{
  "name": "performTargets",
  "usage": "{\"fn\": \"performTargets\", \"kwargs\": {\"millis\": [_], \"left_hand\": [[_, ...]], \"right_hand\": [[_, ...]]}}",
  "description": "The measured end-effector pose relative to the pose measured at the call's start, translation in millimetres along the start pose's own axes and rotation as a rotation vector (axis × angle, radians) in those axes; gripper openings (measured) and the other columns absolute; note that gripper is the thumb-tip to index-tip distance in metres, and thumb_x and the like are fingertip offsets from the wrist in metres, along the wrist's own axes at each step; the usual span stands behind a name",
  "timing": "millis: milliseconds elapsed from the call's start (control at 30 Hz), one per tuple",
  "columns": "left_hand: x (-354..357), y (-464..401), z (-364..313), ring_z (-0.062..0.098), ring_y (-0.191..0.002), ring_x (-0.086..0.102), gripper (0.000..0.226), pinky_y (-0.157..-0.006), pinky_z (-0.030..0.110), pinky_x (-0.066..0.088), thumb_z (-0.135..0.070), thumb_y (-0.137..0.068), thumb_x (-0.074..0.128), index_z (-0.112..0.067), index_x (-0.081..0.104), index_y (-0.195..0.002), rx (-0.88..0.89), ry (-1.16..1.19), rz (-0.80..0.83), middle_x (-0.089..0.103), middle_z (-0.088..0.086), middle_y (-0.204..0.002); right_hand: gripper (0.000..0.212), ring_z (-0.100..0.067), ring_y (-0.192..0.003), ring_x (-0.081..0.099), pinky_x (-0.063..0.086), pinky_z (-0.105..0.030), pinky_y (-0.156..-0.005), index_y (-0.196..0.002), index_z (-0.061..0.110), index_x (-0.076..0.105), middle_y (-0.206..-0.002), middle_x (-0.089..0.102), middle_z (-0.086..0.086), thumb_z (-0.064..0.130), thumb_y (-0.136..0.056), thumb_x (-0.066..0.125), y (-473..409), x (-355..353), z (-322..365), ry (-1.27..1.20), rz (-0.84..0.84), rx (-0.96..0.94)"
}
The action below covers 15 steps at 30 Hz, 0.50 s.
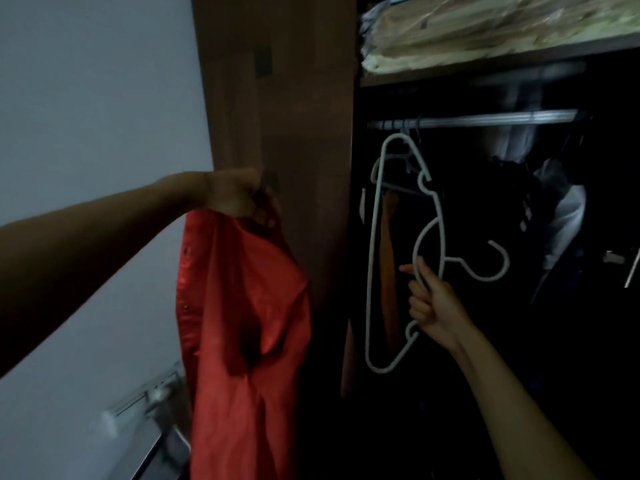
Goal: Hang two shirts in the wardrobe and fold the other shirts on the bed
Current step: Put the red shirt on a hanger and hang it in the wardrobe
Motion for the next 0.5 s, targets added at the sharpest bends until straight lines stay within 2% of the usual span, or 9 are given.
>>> {"fn": "performTargets", "kwargs": {"millis": [33,100,200,333,400,500], "left_hand": [[-0.6,0.9,-1.5,-0.003,-0.065,0.069,0.013,-0.078,0.030,0.056,-0.007,-0.087,0.075,-0.012,0.074,-0.099,-0.007,-0.036,0.010,0.075,-0.004,-0.085],[-11.9,-2.5,-3.6,0.011,-0.076,0.074,0.017,-0.080,0.036,0.060,-0.010,-0.085,0.077,-0.008,0.076,-0.102,0.050,-0.134,-0.068,0.077,0.003,-0.090],[-40.0,4.1,-9.9,0.022,-0.079,0.072,0.017,-0.080,0.038,0.059,-0.014,-0.083,0.079,-0.008,0.078,-0.099,0.058,-0.200,-0.230,0.077,0.011,-0.092],[-66.6,19.6,-8.3,0.023,-0.097,0.070,0.025,-0.096,0.040,0.055,-0.017,-0.081,0.080,-0.016,0.078,-0.105,-0.055,-0.155,-0.306,0.075,0.004,-0.103],[-74.6,28.6,-7.1,0.024,-0.103,0.067,0.026,-0.095,0.035,0.051,-0.018,-0.081,0.079,-0.017,0.077,-0.107,-0.106,-0.179,-0.350,0.072,0.001,-0.104],[-78.4,38.3,-11.0,0.023,-0.104,0.068,0.026,-0.098,0.033,0.050,-0.012,-0.084,0.074,-0.016,0.077,-0.109,-0.110,-0.119,-0.421,0.073,0.004,-0.104]], "right_hand": [[0.052,-0.003,-0.031,0.019,0.010,-0.018,-0.037,-0.091,0.015,0.064,-0.046,0.023,0.008,0.058,-0.068,0.081,12.5,12.2,-8.2,-0.024,0.093,0.053],[0.052,-0.003,-0.031,0.020,0.010,-0.016,-0.038,-0.082,0.016,0.070,-0.047,0.025,0.008,0.059,-0.058,0.088,37.1,37.7,-15.5,0.089,0.262,0.137],[0.043,-0.004,-0.037,0.022,0.010,-0.023,-0.041,-0.081,0.016,0.076,-0.052,0.027,0.007,0.058,-0.072,0.076,62.4,72.0,-0.9,0.478,0.422,0.182],[0.037,-0.012,-0.042,0.021,0.012,-0.026,-0.045,-0.087,0.012,0.079,-0.052,0.028,0.002,0.047,-0.086,0.069,64.4,80.7,52.1,0.929,0.291,0.065],[0.035,-0.011,-0.039,0.024,0.016,-0.024,-0.043,-0.085,0.011,0.080,-0.048,0.030,0.002,0.044,-0.087,0.071,65.2,76.4,71.6,1.074,0.237,0.024],[0.031,-0.010,-0.037,0.028,0.020,-0.022,-0.040,-0.079,0.013,0.081,-0.045,0.035,0.002,0.042,-0.086,0.074,68.9,89.6,71.7,1.246,0.255,0.017]]}}
Point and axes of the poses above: each hand's wrist, its own y-axis away from the middle knuckle, its own x-axis out of the palm, z = x × y, the point moved 9 cm from there along -y, towards the middle knuckle
